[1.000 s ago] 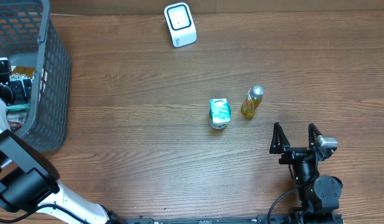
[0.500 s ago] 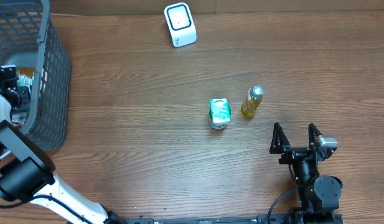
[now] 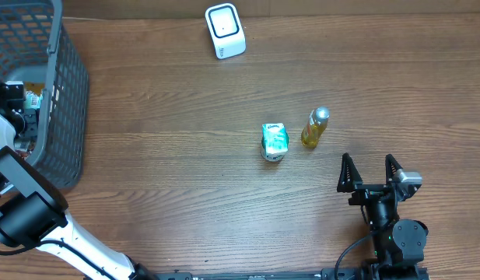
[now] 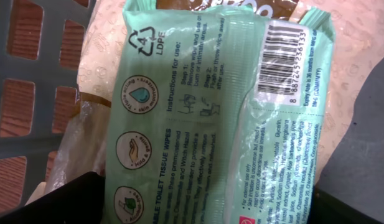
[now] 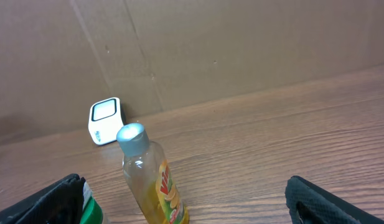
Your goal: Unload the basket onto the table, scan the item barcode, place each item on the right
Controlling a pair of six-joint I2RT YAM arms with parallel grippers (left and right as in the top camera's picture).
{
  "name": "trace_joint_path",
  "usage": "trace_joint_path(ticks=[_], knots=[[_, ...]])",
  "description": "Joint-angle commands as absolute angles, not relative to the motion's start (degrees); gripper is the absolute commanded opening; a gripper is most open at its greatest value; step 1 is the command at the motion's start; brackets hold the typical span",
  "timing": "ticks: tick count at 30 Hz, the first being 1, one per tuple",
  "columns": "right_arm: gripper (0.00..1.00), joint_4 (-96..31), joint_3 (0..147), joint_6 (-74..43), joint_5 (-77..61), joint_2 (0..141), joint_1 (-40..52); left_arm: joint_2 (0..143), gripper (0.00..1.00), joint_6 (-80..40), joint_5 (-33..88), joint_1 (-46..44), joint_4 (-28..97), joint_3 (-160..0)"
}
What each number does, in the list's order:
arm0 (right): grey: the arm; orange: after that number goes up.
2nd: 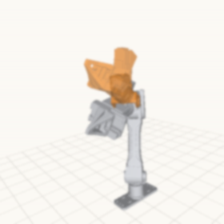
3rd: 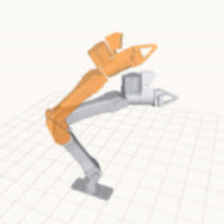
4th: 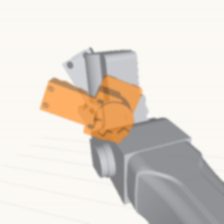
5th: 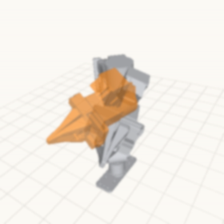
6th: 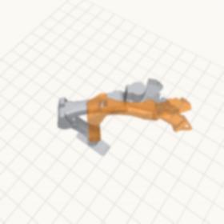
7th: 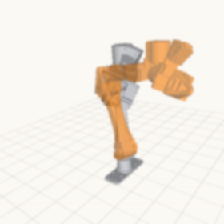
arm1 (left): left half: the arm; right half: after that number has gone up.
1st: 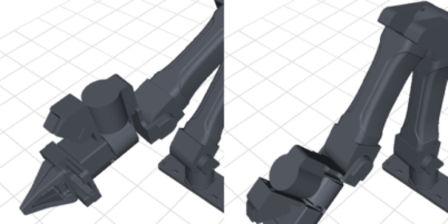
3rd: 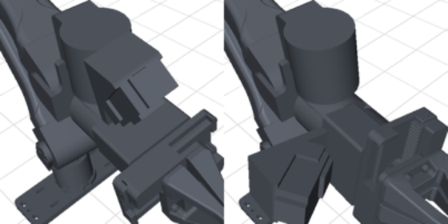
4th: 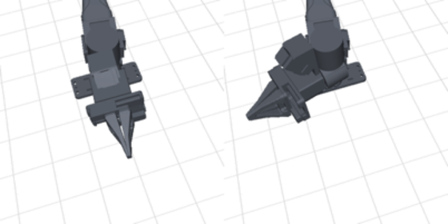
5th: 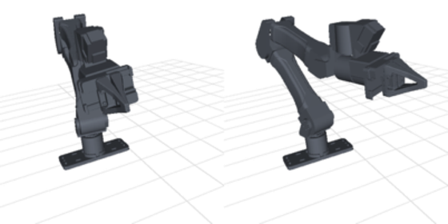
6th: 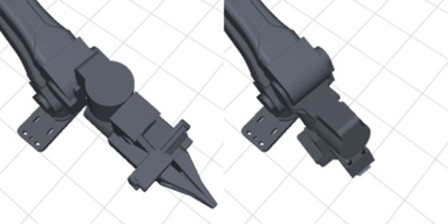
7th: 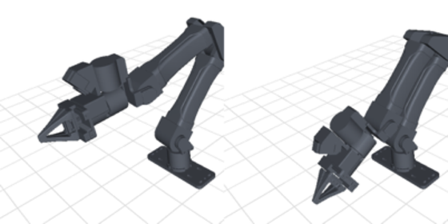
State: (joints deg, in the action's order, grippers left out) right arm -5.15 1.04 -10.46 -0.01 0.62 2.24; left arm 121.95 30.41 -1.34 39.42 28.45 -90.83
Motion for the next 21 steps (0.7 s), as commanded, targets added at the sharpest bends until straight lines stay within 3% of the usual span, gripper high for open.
trace_joint_path(ticks=[1, 21], knots=[[1.0, -4.8, 0.5, -10.2, -0.1, 0.2, 2.0, 126.3, 0.99, 30.3, -0.8, 40.0, 29.9, -89.3], [1.0, -4.8, 0.5, -10.2, -0.1, 0.2, 2.0, 123.1, 1.0, 33.5, -9.7, 35.9, 32.6, -95.7]])
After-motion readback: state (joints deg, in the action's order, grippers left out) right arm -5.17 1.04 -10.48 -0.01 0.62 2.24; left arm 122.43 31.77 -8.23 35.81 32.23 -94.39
